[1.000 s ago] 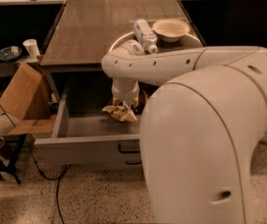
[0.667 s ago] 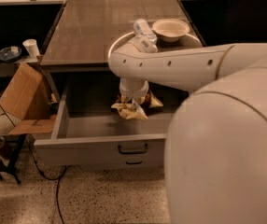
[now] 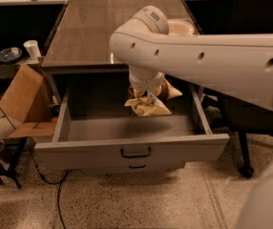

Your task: Pick brown chip bag from top drawer and place on counter

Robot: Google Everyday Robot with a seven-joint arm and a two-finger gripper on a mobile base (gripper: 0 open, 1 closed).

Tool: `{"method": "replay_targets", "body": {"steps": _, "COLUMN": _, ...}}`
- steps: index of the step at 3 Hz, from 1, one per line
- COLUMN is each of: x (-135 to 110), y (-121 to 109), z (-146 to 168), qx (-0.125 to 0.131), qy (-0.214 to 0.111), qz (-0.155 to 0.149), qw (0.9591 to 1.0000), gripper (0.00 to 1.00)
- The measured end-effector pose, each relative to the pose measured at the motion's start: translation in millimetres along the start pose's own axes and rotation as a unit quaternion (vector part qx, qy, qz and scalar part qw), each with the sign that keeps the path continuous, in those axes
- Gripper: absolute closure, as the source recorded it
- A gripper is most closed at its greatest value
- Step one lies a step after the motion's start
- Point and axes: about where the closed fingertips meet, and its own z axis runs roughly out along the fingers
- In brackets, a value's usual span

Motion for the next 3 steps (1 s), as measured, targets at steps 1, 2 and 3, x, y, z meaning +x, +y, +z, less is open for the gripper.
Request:
{"method": "replay_targets", "body": {"steps": 1, "x": 6.7, "y": -18.6, "z": -49.1, "qx": 0.044, "qy": 0.009, "qz": -0.054, "qw": 0.9975, "gripper": 1.00}}
{"method": "replay_targets", "body": {"steps": 2, "x": 13.8, "y": -29.1, "z": -95.3, "qx": 0.091, "qy": 0.018, "qz": -0.116, "qw": 0.9889, "gripper": 1.00}}
{"method": "replay_targets", "body": {"steps": 3, "x": 15.1, "y": -35.7, "z": -143.8, "qx": 0.121, "qy": -0.001, "qz": -0.167, "qw": 0.9785, "gripper": 1.00}}
